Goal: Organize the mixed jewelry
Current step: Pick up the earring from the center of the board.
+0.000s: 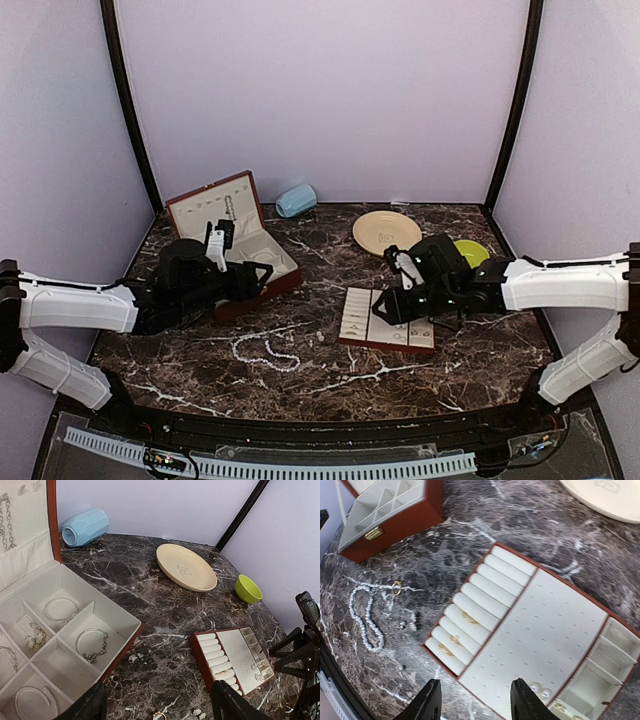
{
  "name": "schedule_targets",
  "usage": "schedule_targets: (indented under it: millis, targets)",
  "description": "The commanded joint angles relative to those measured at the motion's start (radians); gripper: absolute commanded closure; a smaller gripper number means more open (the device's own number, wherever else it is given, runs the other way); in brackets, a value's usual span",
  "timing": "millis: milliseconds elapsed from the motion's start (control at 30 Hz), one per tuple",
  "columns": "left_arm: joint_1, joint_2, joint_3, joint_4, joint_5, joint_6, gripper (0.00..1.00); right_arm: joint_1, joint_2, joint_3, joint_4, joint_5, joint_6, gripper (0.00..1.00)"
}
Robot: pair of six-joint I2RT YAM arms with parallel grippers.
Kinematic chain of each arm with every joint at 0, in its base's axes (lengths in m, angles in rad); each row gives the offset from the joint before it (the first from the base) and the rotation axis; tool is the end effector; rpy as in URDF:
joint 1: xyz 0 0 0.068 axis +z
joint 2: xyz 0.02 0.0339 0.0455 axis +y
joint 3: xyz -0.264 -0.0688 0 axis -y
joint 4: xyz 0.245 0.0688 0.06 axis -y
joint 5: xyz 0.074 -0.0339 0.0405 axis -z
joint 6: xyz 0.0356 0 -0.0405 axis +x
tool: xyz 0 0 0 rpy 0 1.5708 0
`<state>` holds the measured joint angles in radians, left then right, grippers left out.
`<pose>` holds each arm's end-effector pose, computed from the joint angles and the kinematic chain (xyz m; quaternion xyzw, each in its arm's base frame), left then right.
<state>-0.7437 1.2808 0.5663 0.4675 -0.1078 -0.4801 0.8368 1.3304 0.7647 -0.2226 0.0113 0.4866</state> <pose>0.2050 -0.1833 0.2245 0.0707 0.7852 -0.3178 0.5268 0.1834 0.2027 0.2115 -0.1589 0.9107 0.2302 0.3041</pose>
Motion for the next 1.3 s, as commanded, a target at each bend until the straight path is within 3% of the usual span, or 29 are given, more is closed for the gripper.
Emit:
schedule_targets:
  millis: [0, 533, 1267]
  targets:
    - [0.005, -0.030, -0.019, -0.012, 0.012, -0.004, 0.26, 0.086, 0.116, 0.106, 0.065, -0.029, 0.010, 0.53]
    - [0.014, -0.064, -0.048, -0.016, 0.016, -0.016, 0.25, 0.228, 0.554, 0.442, 0.013, 0.027, 0.019, 0.67]
    - [0.023, -0.089, -0.064, -0.017, 0.013, -0.022, 0.25, 0.228, 0.691, 0.552, -0.064, 0.089, 0.005, 0.78]
